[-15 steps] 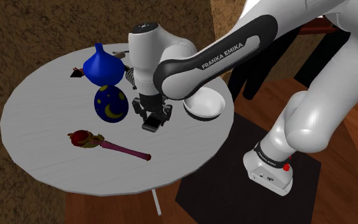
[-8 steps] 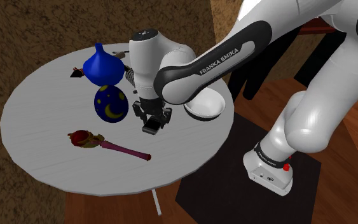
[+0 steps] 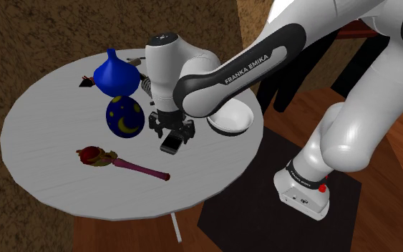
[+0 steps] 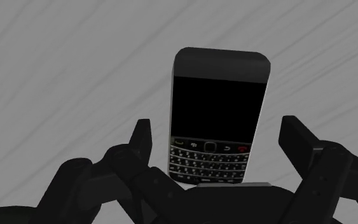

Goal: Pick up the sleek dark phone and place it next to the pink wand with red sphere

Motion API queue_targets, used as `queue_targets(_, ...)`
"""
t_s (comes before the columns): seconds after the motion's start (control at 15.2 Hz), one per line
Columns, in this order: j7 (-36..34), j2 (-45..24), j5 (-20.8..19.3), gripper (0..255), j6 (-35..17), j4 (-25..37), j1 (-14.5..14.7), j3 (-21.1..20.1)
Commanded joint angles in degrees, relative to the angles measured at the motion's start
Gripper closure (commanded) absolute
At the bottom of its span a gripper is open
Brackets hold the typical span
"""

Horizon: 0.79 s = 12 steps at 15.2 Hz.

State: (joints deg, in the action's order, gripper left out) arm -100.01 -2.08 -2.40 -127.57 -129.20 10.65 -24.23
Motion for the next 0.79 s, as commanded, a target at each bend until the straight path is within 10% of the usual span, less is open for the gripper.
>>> queue_targets(0.0,0.0,0.0,0.0,0,0.0,0.0,0.0,0.0)
queue_targets(0.73,1.4,3.6,1.9,0,7.2,3.9,-0.1,0.0)
